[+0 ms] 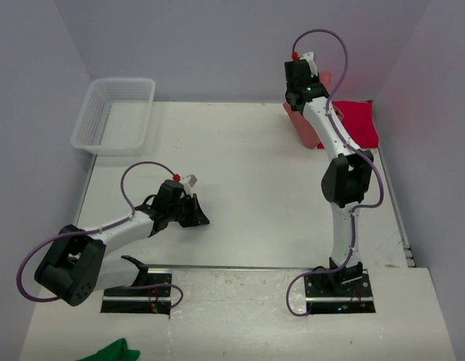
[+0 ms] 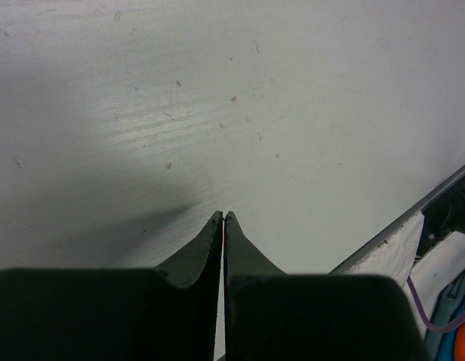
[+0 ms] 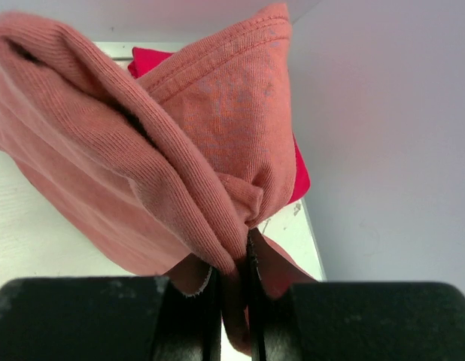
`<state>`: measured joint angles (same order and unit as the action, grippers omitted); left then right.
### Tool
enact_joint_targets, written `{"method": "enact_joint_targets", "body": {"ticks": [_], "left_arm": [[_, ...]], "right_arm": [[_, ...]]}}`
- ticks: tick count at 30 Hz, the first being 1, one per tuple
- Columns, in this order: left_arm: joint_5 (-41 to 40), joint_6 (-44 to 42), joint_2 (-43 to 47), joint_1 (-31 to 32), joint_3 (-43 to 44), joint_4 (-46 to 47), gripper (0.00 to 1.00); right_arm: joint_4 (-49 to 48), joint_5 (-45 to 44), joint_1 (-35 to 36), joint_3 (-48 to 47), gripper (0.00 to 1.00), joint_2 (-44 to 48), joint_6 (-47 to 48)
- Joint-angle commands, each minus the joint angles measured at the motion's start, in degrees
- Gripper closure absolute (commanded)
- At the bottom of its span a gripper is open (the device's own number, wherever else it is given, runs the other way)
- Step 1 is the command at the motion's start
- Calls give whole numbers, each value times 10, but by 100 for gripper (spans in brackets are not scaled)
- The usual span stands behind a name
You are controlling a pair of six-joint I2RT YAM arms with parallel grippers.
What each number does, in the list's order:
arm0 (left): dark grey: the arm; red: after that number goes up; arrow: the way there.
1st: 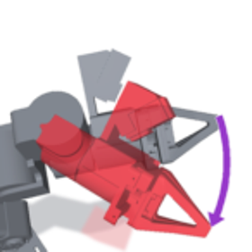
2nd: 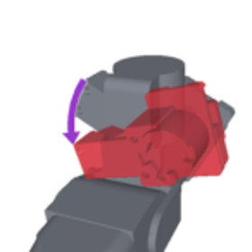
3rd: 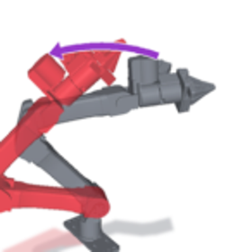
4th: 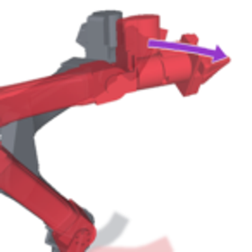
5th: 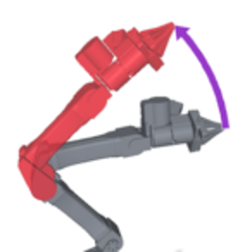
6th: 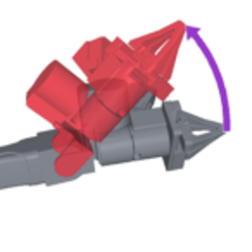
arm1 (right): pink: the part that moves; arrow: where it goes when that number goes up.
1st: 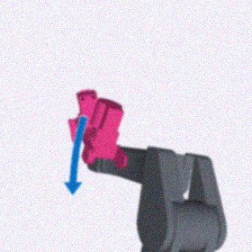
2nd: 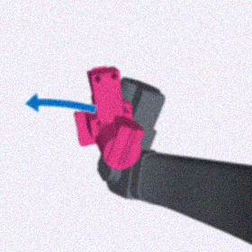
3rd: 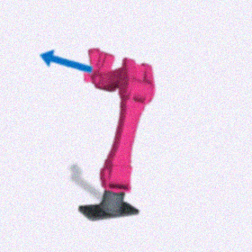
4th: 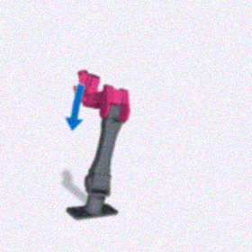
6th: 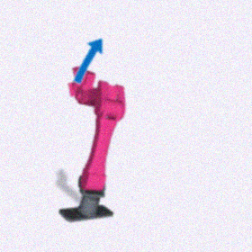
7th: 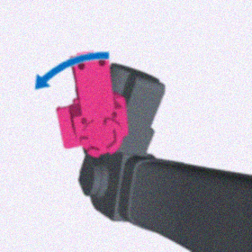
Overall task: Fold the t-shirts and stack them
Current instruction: Put the neatly folded tshirt into the corner of the board with the right arm
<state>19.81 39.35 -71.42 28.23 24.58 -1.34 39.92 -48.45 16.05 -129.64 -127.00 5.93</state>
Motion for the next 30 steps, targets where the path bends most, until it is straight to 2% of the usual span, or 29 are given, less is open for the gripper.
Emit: {"method": "enact_joint_targets", "body": {"ticks": [1, 30], "left_arm": [[9, -11, 13, 3, -2, 17, 99], [13, -11, 12, 3, -10, 22, 98]], "right_arm": [[-13, -16, -4, 10, 100, 62, -22], [-7, -45, -31, 46, 100, 66, -51]]}}
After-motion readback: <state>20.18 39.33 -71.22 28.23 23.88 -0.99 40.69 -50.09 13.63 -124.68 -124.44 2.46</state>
